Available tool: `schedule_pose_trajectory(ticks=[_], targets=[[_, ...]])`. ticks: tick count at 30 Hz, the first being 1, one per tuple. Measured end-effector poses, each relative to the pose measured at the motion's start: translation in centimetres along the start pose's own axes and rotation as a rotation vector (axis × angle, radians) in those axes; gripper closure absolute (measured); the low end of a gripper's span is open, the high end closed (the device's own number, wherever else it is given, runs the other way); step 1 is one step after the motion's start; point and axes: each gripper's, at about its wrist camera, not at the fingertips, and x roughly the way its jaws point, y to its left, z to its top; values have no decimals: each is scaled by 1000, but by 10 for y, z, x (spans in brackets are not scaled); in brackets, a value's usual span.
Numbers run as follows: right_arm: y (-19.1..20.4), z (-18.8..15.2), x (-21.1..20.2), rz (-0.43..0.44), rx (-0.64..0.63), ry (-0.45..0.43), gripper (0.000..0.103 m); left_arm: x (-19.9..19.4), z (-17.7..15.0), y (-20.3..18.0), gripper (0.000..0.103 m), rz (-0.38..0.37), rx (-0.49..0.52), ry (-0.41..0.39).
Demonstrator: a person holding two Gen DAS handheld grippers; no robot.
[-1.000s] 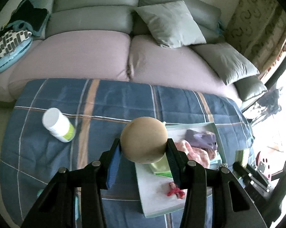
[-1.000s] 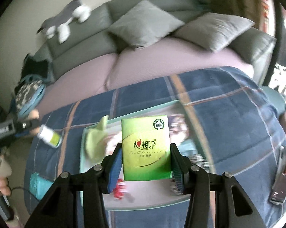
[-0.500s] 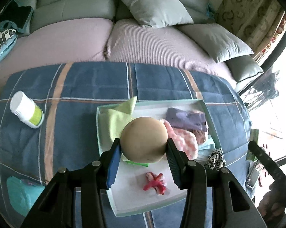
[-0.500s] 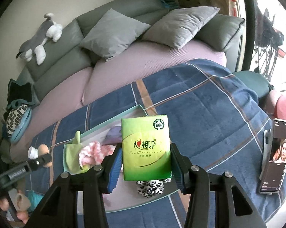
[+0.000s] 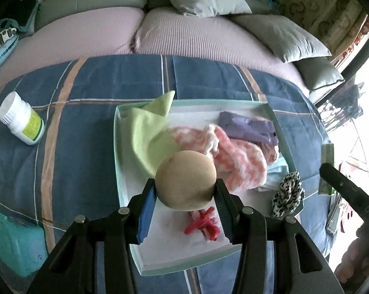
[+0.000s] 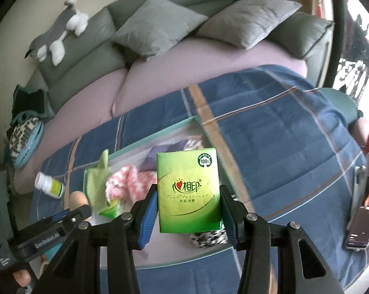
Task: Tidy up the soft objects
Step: 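Carry the sponge and tissue pack over the tray with both tools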
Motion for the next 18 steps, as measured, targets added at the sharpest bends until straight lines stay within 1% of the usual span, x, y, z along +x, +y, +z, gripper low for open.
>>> schedule_pose_trajectory(ticks=[2,4,6,8,11,18], targets=[[7,-4,10,4,-16,39,53,4,-2,3,54,5,-7,10],[14,-8,19,-9,-36,76,53,9,-5,5,54,6,-13,25],[20,-14,30,-26,-58,114,53,15,-9,5,54,-11,-11,47],[26,-19,37,-24,-75,145,53,20,-12,4,54,-23,-7,65],[35,-24,41,-16,-108,162,53,25,-14,4,54,-15,-1,80],[51,-32,54,-14,-158,206,52,32,-17,6,54,-22,-10,112]])
